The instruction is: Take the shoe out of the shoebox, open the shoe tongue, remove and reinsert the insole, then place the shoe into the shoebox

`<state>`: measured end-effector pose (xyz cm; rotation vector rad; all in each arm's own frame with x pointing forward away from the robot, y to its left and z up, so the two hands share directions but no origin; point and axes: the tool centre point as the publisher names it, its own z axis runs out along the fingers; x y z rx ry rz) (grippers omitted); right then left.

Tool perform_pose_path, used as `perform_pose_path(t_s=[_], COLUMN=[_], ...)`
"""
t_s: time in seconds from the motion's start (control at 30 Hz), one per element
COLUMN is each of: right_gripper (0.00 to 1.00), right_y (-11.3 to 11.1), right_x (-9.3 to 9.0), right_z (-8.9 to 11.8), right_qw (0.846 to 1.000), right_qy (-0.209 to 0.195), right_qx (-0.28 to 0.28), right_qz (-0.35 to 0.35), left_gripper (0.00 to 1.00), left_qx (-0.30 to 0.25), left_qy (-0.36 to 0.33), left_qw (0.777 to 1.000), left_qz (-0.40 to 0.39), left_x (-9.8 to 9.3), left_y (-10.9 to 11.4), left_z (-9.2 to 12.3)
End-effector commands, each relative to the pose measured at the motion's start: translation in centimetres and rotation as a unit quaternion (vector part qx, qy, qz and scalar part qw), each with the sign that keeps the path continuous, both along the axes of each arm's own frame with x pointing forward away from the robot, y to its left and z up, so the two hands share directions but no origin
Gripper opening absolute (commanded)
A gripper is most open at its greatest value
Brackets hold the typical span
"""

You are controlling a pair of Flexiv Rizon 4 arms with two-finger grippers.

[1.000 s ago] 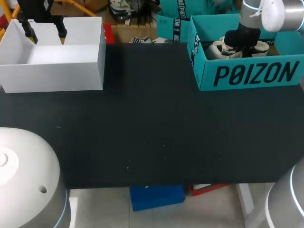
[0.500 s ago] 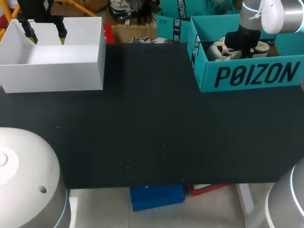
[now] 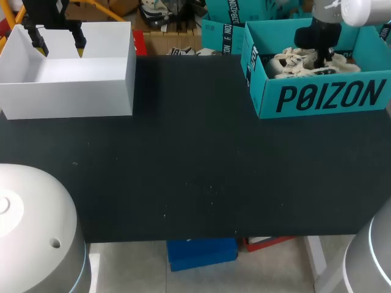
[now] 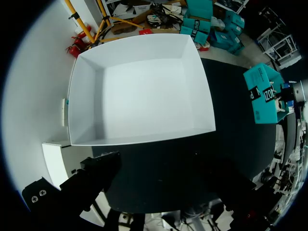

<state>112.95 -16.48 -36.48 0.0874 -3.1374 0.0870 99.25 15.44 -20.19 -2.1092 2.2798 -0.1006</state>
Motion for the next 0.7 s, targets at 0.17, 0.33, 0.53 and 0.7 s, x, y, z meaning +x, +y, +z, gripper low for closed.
perform_pose_path(t_s=[0.17,0.33,0.53,0.7], right_gripper=[0.0,0.0,0.0,0.0], right_y=[-0.4,-0.6,0.5,2.3], right_x=[0.9,1.0,-0.1,-1.1], right_z=[4.5,7.5,10.9,14.0], right_qw=[1.0,0.999,0.998,0.998], right_qy=[-0.019,-0.037,-0.049,-0.063], right_qx=[-0.01,-0.014,-0.022,-0.016], right_qz=[-0.006,-0.016,-0.017,-0.016], left_gripper=[1.0,1.0,1.0,1.0], left_qx=[0.0,0.0,0.0,0.0], left_qy=[0.0,0.0,0.0,0.0], left_qw=[1.0,1.0,1.0,1.0], left_qz=[0.001,0.001,0.001,0.001], left_x=[-0.1,-0.1,-0.1,-0.1], left_y=[0.0,0.0,0.0,0.0], left_z=[0.0,0.0,0.0,0.0])
